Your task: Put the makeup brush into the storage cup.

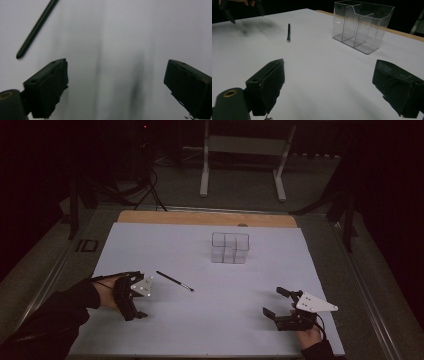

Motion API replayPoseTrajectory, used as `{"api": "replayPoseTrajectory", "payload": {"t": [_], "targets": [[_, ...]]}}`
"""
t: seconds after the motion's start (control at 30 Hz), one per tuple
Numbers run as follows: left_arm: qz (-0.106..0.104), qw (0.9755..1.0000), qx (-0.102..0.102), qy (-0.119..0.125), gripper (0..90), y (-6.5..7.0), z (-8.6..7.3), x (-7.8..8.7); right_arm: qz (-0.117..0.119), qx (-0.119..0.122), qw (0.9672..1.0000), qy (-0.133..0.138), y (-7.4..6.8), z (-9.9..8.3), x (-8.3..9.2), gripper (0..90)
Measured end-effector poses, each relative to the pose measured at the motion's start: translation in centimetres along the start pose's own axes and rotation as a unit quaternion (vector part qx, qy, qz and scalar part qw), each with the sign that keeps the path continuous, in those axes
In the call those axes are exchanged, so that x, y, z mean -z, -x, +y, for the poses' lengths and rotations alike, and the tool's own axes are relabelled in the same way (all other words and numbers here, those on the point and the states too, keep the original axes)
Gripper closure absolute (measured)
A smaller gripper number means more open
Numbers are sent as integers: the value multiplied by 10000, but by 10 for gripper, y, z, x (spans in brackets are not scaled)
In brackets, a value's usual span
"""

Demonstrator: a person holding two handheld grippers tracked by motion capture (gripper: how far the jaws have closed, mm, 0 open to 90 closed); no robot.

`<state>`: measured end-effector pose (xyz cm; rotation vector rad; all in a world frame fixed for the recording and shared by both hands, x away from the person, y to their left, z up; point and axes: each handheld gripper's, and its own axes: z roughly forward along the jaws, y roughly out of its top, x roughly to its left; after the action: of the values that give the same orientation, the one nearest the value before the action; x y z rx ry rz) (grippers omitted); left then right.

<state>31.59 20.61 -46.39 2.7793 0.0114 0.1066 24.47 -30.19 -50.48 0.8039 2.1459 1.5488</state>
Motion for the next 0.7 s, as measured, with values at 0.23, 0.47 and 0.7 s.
{"api": "replayPoseTrajectory", "payload": {"t": [0.23, 0.47, 0.7], "targets": [[190, 9969, -761, -79, 198, -4, 2, 4, 4, 0, 10000, -4, 0, 0, 0, 109], [172, 9954, -935, -85, 275, -13, 3, 7, 19, 8, 10000, -10, 0, 0, -1, 109], [318, 9941, -1033, -44, 366, -38, 8, 16, 44, 11, 10000, 12, -1, 0, -1, 109]]}}
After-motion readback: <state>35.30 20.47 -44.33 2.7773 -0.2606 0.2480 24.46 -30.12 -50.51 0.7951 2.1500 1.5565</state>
